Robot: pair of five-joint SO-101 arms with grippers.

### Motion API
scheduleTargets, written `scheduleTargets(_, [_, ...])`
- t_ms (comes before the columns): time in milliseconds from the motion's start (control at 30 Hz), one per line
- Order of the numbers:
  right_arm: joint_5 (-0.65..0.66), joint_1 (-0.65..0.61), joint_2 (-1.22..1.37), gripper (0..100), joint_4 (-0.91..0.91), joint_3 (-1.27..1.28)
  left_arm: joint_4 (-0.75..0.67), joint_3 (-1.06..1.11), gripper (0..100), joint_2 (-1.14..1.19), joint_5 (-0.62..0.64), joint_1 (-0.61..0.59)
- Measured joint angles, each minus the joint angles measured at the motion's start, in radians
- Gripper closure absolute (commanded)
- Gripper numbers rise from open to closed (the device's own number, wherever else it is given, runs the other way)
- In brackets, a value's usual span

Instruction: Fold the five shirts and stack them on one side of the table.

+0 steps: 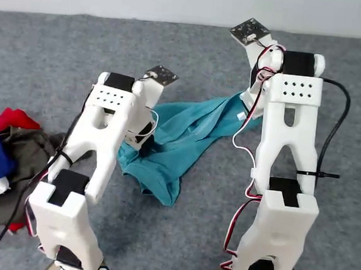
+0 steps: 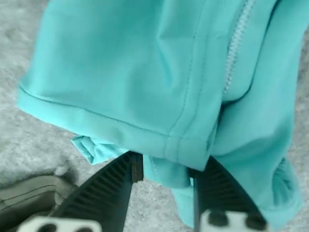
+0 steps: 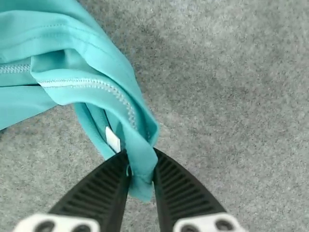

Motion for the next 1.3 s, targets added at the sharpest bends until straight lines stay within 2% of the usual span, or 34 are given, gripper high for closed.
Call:
scheduleTargets(567, [0.0, 0.0, 0.0, 98.9, 0.0, 0.0, 0.02, -0.054, 84, 0.06, 0.002, 0.0])
scheduleTargets(733, [0.0, 0.0, 0.0, 98.9, 0.0, 0.0, 0.058, -0.054, 91, 0.066, -0.008, 0.0])
scheduleTargets(1033, [0.0, 0.0, 0.0, 98.9, 0.0, 0.0, 0.083, -0.054, 92, 0.066, -0.037, 0.002])
scheduleTargets(1300, [0.0, 0.02, 0.0, 98.9, 0.0, 0.0, 0.103, -0.069, 99, 0.066, -0.037, 0.002])
